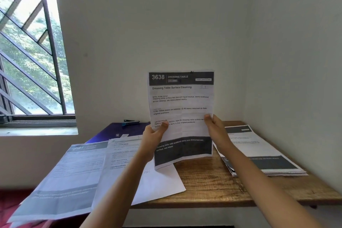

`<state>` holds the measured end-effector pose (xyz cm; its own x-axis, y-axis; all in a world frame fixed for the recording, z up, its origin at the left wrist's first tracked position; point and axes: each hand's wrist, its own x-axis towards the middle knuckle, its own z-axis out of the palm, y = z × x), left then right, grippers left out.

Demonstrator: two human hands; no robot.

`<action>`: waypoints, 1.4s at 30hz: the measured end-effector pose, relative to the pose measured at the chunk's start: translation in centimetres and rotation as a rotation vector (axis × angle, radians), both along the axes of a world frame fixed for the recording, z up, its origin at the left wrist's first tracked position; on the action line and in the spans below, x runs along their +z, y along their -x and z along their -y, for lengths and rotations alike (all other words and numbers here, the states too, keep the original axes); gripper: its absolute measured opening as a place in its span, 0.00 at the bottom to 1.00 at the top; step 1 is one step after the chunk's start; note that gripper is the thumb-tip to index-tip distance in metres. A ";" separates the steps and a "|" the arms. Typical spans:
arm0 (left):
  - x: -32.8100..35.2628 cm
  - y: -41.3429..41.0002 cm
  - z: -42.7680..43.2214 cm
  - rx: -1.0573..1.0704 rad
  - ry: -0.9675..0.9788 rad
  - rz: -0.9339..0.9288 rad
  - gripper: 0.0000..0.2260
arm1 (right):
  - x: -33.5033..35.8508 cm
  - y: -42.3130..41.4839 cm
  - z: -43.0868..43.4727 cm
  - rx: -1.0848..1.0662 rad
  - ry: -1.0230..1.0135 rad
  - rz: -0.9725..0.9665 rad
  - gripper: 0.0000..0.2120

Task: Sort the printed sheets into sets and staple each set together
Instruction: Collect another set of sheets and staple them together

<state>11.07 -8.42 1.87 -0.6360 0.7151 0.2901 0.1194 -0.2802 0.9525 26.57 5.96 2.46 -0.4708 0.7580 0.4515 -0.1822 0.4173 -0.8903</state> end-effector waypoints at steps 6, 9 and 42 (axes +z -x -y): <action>0.9 -0.2 -0.4 0.067 -0.002 -0.009 0.05 | 0.7 0.5 0.4 -0.074 -0.044 -0.027 0.16; -0.4 -0.4 -0.5 0.059 0.019 -0.008 0.05 | -0.3 0.4 1.1 -0.053 -0.046 -0.004 0.12; 1.8 -0.7 2.0 -0.142 0.286 0.025 0.05 | 9.7 -1.2 -3.7 -0.050 0.164 -0.151 0.11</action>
<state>11.75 -10.40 3.64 -0.5281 0.8477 0.0498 0.0733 -0.0129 0.9972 27.79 9.63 12.13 -0.3670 0.8480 0.3823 -0.3010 0.2807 -0.9114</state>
